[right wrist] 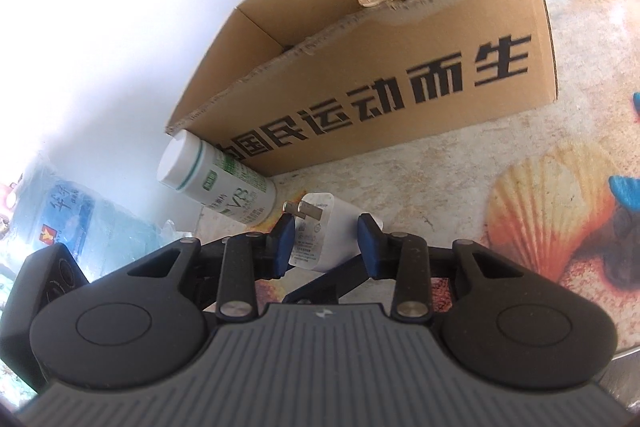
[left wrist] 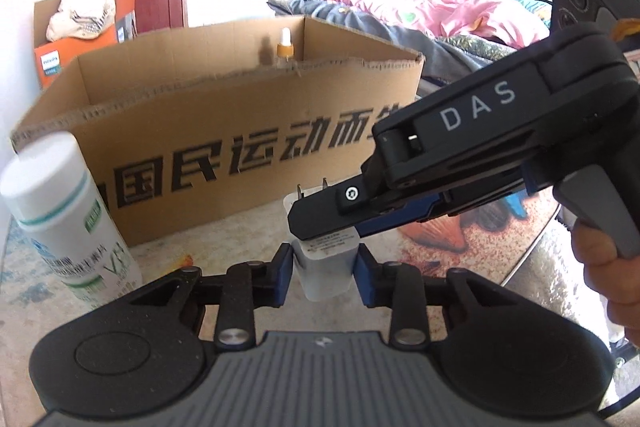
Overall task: Organize rigid objects
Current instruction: 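Lift the charger with the right tool over the box, then lower the charger into the box and open the right tool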
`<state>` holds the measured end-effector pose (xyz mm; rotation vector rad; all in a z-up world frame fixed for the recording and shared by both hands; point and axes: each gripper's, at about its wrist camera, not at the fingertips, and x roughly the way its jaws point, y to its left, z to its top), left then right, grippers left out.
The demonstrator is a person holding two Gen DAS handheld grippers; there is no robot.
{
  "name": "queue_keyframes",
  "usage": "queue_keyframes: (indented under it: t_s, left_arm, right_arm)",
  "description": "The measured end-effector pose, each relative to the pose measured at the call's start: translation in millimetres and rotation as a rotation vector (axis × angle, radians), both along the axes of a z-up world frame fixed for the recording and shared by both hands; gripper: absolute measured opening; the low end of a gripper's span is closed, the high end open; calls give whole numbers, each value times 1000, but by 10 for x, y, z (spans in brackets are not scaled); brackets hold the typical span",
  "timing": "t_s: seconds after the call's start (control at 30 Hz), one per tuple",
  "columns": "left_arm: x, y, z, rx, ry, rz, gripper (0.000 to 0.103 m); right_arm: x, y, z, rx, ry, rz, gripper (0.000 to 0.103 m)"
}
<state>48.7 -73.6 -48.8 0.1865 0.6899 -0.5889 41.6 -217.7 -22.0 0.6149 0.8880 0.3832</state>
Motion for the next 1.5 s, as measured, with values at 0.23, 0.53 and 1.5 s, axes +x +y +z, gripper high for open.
queue_keyframes:
  t_s: [0.23,0.53,1.5]
  left_arm:
    - [-36,56,558,-13,-133,46,33]
    - [481,-8,1158,-55,-201,115,33]
    - [1881,39,205,-115,448,350,34]
  right_arm:
    - [-13,35,580,2,-164,22,34]
    - [540,-20,1259,-63,-327,72,34]
    - [2021,-75,66,-44,217,212,35]
